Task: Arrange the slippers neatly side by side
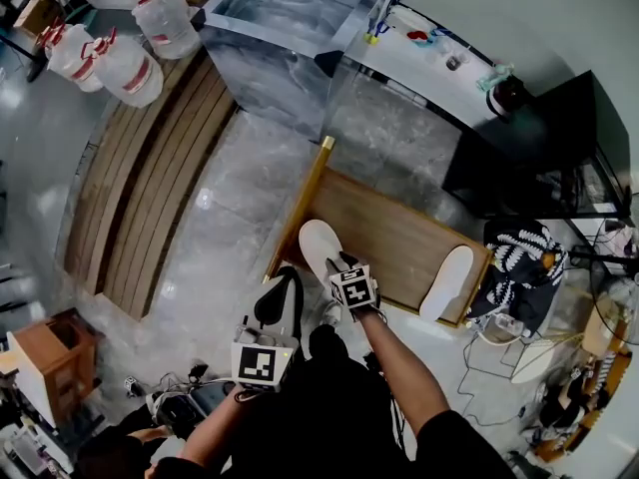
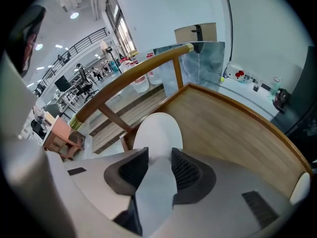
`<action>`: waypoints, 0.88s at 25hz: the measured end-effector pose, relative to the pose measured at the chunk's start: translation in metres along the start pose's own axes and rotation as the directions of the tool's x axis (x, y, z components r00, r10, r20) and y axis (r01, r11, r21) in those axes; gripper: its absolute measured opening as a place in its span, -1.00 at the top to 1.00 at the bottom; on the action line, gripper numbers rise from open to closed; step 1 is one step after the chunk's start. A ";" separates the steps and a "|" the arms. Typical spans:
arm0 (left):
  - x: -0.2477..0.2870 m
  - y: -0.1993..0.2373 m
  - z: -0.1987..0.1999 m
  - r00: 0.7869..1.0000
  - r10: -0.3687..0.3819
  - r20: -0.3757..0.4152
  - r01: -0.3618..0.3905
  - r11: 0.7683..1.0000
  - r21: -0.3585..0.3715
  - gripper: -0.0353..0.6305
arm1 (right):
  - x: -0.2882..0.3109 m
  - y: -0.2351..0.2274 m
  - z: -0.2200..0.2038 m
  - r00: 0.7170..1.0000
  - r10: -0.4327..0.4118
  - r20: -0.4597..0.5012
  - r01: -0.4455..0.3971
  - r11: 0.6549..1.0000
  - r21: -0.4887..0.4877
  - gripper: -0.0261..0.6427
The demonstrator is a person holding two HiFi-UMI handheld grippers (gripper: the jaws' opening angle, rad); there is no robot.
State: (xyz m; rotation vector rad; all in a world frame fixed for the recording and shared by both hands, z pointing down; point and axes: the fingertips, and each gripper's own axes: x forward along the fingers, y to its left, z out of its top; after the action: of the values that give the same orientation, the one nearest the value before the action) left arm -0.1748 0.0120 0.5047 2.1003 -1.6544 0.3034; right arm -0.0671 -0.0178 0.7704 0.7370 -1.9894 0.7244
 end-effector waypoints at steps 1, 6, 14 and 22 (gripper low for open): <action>0.001 0.001 0.000 1.000 -0.001 -0.002 0.001 1.000 0.000 0.84 | 0.001 0.000 0.000 1.000 -0.001 -0.004 0.001 1.000 0.000 0.53; 0.004 -0.001 0.003 1.000 -0.013 0.000 0.013 1.000 0.006 0.84 | -0.002 0.002 -0.002 1.000 -0.003 0.000 0.003 1.000 0.007 0.76; 0.007 -0.019 0.004 0.998 -0.058 0.013 0.057 0.998 0.036 0.84 | -0.019 -0.005 -0.006 0.999 -0.014 0.042 0.011 0.997 0.071 0.81; 0.014 -0.056 0.013 0.992 -0.124 0.011 0.123 0.989 0.078 0.84 | -0.052 -0.033 -0.016 0.992 -0.067 0.103 0.047 0.982 0.185 0.81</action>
State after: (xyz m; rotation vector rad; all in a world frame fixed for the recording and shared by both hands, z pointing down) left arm -0.1188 0.0040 0.4873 2.2565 -1.5358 0.3165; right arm -0.0110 -0.0165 0.7393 0.9562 -2.0080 0.8568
